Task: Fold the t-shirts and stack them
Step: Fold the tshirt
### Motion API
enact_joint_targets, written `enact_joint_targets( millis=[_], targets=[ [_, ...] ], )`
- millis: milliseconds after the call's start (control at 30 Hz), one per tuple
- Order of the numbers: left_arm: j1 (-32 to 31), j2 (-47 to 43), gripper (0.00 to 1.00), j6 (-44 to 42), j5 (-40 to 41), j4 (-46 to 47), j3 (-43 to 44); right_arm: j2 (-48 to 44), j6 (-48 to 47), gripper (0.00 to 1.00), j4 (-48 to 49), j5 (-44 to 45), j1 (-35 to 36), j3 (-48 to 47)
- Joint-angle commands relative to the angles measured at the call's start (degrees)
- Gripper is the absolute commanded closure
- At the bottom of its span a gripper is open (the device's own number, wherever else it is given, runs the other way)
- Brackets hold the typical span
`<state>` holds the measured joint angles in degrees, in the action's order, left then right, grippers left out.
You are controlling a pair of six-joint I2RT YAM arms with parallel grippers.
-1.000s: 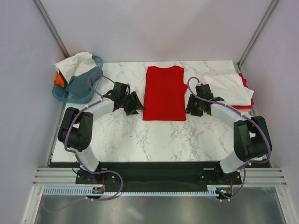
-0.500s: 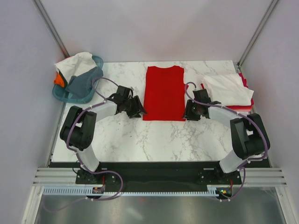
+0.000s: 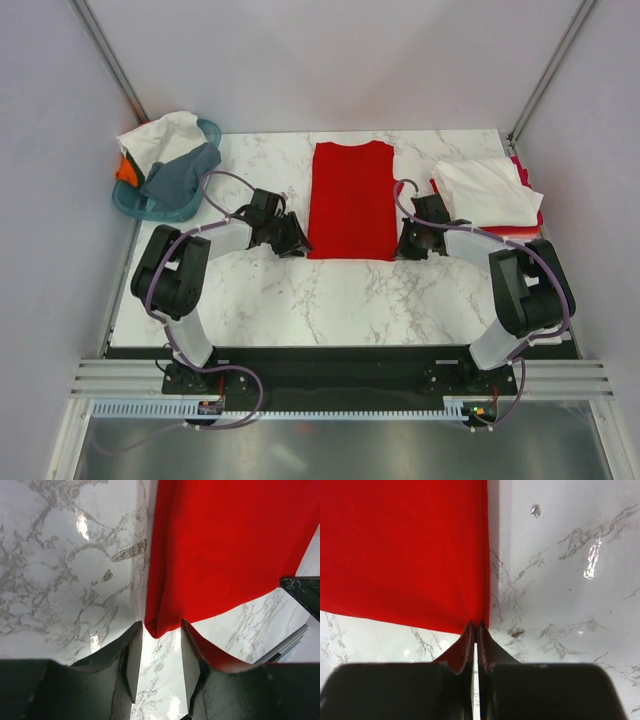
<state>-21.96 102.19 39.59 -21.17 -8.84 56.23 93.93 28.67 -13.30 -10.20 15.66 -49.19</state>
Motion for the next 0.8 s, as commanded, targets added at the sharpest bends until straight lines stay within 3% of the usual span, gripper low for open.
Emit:
enact_joint_targets(
  millis=[0,200,400,433,767],
  targets=[
    [-0.37,0.99,0.57,-1.36,-1.94,2.86,-0.33,0.73,-0.72,0.97,1.17,-0.70,0.25,-0.03],
    [-1.07,0.64,0.64,-1.18,-2.12,3.04,-1.12,0.38,-0.54,0.98,1.17,-0.53,0.25,0.06],
    [-1.69,0.99,0.83,-0.75,-2.30,3.57,-1.82,-0.06,-0.45,0.99,1.08,-0.88,0.34,0.06],
    [-1.77,0.82,0.98,-0.75,-2.47,3.92,-2.43,-0.15,-0.54,1.00,1.08,-1.05,0.34,0.23],
    [-1.86,-11.38,0.98,1.36,-2.56,8.49,-12.80,-12.43,-0.10,1.00,0.03,-1.84,0.25,5.33]
  ],
)
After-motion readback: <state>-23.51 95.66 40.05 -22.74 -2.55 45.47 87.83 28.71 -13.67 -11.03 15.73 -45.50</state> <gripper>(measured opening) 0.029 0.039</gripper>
